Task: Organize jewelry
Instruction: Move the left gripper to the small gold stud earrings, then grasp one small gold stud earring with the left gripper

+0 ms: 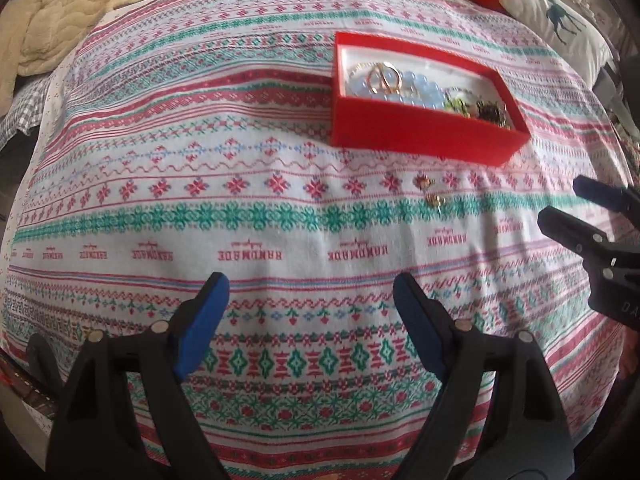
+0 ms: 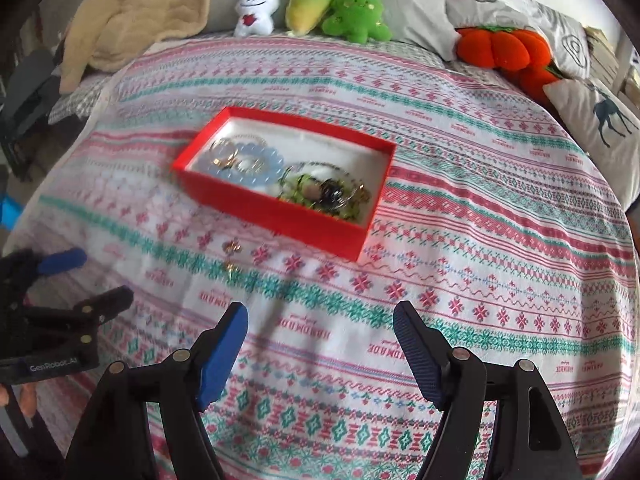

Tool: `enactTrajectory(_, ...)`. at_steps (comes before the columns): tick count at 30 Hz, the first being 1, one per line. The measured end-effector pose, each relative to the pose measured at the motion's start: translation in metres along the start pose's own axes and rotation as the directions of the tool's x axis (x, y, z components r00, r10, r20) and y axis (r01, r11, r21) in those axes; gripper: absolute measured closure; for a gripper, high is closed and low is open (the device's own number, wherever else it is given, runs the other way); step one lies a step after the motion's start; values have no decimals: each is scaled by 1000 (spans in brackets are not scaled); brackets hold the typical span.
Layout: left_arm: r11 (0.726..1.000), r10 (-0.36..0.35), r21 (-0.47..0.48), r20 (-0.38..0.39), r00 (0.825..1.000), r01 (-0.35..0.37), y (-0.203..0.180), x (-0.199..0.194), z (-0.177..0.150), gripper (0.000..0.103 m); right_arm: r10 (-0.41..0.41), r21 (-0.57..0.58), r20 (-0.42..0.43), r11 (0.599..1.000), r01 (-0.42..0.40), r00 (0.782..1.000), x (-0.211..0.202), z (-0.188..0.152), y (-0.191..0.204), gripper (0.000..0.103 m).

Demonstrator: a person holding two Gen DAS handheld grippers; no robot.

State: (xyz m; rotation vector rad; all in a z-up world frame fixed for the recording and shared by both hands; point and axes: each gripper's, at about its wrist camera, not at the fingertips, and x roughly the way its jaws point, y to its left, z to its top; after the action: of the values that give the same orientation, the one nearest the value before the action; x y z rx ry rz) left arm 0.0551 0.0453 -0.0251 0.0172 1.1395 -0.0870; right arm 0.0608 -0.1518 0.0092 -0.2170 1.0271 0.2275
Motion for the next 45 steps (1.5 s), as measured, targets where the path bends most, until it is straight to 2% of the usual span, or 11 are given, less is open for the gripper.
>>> enactTrajectory(4, 999, -2, 47, 5, 1000, 1, -7, 12, -11, 19, -12, -24, -1, 1000, 12, 1000, 6, -11, 2, 27)
enactTrajectory(9, 995, -10, 99, 37, 999, 6, -21, 18, -16, 19, -14, 7, -10, 1000, 14, 1000, 16, -18, -9, 27)
enactTrajectory(13, 991, -67, 118, 69, 995, 59, -34, 16, -10, 19, -27, 24, -25, 999, 27, 999, 25, -22, -21, 27)
enactTrajectory(15, 988, -105, 118, 85, 991, 94, -42, 15, -6, 27, -35, 32, -31, 999, 36, 999, 28, -23, -28, 27)
enactTrajectory(17, 982, -145, 136, 97, 985, 131, -54, 15, -1, 43, -39, 40, -39, 998, 40, 999, 32, -25, -36, 27)
enactTrajectory(20, 976, -174, 153, 98, 980, 158, -72, 20, 4, 55, -41, 50, -44, 998, 43, 998, 33, -28, -45, 26)
enactTrajectory(25, 982, -146, 140, 105, 984, 130, -92, 33, 12, 60, -28, 72, -59, 997, 32, 998, 35, -30, -56, 27)
enactTrajectory(33, 992, -102, 90, 130, 986, 90, -97, 42, 20, 67, -11, 59, -53, 998, 14, 999, 33, -27, -55, 27)
enactTrajectory(39, 996, -54, 85, 149, 987, 41, -103, 45, 21, 76, -7, 63, -58, 998, 11, 998, 31, -27, -55, 27)
enactTrajectory(43, 997, -28, 80, 151, 988, 16, -106, 48, 23, 90, -11, 72, -62, 997, 16, 998, 30, -29, -57, 27)
enactTrajectory(45, 996, -20, 84, 148, 989, 8, -107, 48, 24, 91, -13, 76, -66, 997, 18, 998, 30, -29, -58, 27)
